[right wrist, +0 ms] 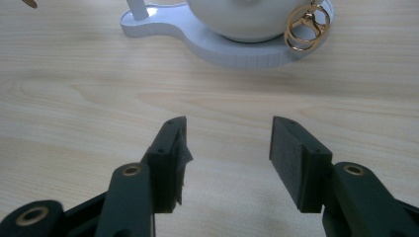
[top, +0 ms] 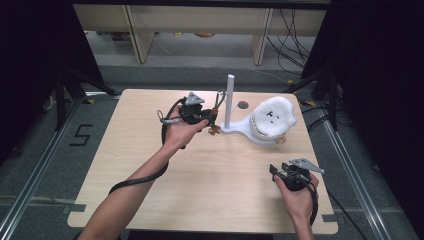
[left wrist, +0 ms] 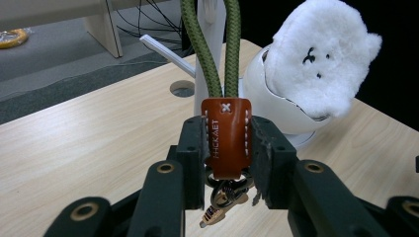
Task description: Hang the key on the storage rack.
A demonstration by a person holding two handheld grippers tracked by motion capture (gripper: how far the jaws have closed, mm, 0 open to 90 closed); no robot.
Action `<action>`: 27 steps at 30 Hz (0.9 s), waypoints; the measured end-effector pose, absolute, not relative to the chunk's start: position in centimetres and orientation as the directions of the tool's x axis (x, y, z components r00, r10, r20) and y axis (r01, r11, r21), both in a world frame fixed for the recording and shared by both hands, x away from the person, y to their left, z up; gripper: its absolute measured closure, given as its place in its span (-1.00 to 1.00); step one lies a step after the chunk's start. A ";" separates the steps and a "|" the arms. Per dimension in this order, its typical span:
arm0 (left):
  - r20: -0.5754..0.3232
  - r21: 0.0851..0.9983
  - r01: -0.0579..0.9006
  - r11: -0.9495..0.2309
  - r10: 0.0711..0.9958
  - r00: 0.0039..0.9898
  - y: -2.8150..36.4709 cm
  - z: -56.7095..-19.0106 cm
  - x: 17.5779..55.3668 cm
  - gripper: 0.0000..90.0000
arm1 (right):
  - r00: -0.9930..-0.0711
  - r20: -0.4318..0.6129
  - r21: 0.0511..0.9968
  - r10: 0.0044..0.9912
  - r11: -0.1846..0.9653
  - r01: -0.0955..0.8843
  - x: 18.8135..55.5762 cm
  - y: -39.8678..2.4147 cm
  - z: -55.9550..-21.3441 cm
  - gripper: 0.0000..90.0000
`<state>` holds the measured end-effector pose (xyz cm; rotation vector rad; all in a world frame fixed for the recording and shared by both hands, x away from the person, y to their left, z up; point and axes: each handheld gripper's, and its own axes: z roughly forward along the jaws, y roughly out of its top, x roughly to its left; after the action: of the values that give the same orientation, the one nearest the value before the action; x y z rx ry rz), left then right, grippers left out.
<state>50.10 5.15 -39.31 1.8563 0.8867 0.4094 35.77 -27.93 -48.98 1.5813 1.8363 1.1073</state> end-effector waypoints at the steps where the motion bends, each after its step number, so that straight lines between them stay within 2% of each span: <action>1: -0.096 0.885 0.392 -0.250 0.727 0.680 5.2 -39.3 50.1 0.51 | -0.226 0.152 0.814 0.962 0.008 0.581 35.8 -27.9 -49.0 0.10; 13: -0.100 0.879 0.404 -0.252 0.731 0.675 4.5 -39.8 50.6 0.51 | -0.222 0.150 0.819 0.963 0.005 0.574 35.7 -28.0 -48.9 0.10; 14: -0.090 0.876 0.402 -0.268 0.729 0.679 4.6 -39.8 50.6 0.51 | -0.182 0.191 0.803 0.965 -0.047 0.594 35.5 -27.6 -48.8 0.10; 27: -0.094 0.876 0.407 -0.260 0.735 0.671 3.7 -40.3 51.0 0.50 | -0.187 0.169 0.807 0.968 -0.027 0.590 35.5 -27.8 -48.9 0.10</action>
<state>51.02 3.67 -40.26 1.8882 0.8972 0.4129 35.49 -27.84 -48.86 1.6266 1.8032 1.1046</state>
